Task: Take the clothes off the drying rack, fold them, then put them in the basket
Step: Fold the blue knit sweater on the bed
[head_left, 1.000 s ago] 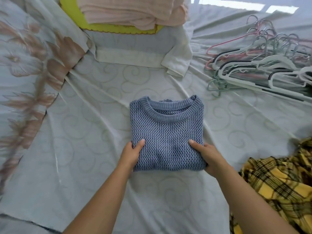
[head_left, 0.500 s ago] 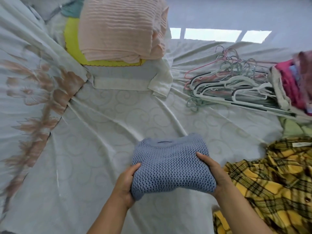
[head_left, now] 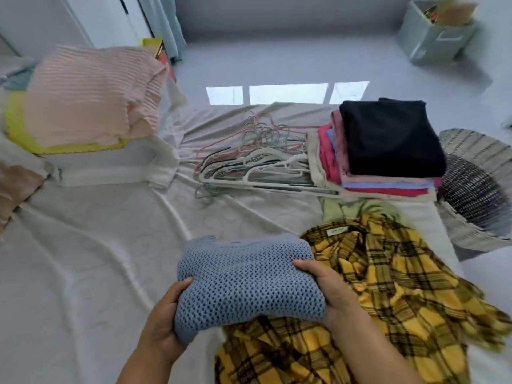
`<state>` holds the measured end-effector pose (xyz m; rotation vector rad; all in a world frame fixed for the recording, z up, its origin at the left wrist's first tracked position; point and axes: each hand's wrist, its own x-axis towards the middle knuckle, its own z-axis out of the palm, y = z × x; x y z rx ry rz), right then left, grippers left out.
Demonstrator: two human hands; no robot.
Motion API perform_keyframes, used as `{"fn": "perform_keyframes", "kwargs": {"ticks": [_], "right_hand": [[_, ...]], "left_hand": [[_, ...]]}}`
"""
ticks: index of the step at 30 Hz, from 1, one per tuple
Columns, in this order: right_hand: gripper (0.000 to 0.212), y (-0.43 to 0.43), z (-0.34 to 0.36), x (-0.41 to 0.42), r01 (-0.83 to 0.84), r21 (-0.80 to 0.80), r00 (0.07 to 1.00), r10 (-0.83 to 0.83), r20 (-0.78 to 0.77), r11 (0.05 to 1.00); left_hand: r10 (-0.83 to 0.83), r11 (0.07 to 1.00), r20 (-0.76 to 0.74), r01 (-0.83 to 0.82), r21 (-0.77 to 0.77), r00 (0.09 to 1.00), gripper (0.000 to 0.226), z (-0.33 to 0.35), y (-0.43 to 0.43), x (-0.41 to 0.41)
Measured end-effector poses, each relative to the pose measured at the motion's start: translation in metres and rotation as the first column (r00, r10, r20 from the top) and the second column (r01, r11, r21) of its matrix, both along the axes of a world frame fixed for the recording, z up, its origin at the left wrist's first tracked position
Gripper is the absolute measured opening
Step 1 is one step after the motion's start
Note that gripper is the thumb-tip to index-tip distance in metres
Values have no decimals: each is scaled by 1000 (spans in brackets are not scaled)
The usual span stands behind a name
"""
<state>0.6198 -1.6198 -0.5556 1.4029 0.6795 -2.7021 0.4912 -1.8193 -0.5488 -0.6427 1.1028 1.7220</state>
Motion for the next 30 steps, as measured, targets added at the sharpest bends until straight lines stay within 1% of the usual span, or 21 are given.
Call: {"fn": "perform_keyframes", "kwargs": {"ticks": [2,5,6,9,12,16,17,18,20,21,22,24,25,27,28,30], "right_hand": [[52,28,13,26,31,8,999,-31,-15,999],[40,68,27,57,68,-2,996,-68,-53,998],[39,80,31,64,80,5,995,-80,-64,997],[36,115,39,75,123,80,990,-117,-76,989],[23,157,51,74,149,193,988,-138,-70,970],[17,229,80,56,193,308,981,-186,-53,931],[20,247,87,50,208,329,978,-198,-64,921],[28,266,95,44,217,348,976,-199,-86,912],[47,302,107,32,222,414,975,-190,-118,883],[51,319,112,27,226,449,974,-190,-125,864],[47,335,117,22,218,472,975,-171,-141,854],[20,367,124,13,258,520,965,-189,-183,814],[13,384,125,10,286,544,957,-206,-204,789],[11,412,121,3,307,586,951,-217,-220,750],[11,423,115,2,284,595,958,-202,-203,752],[14,439,87,3,190,612,981,-168,-93,768]], "left_hand": [[-10,999,24,9,31,1000,99,7,31,25],[-14,999,61,11,53,998,85,12,72,52],[-21,998,68,16,68,998,77,16,86,59],[-61,995,26,58,77,998,23,28,124,63],[-146,988,-94,151,43,985,25,34,170,50],[-268,961,-251,276,-3,930,33,48,254,14],[-287,953,-284,303,13,915,33,55,276,5],[-298,946,-316,323,30,901,31,61,297,-3],[-324,929,-381,368,46,866,20,75,339,-17],[-333,922,-414,384,45,847,15,80,358,-24],[-336,917,-451,397,46,827,13,85,377,-30],[-297,917,-527,391,74,796,16,91,411,-39],[-261,922,-561,376,97,786,19,91,425,-43],[-209,930,-623,351,113,754,24,83,450,-49],[-209,932,-638,348,99,741,25,71,460,-51],[-283,929,-651,369,-6,704,32,38,472,-50]]}}
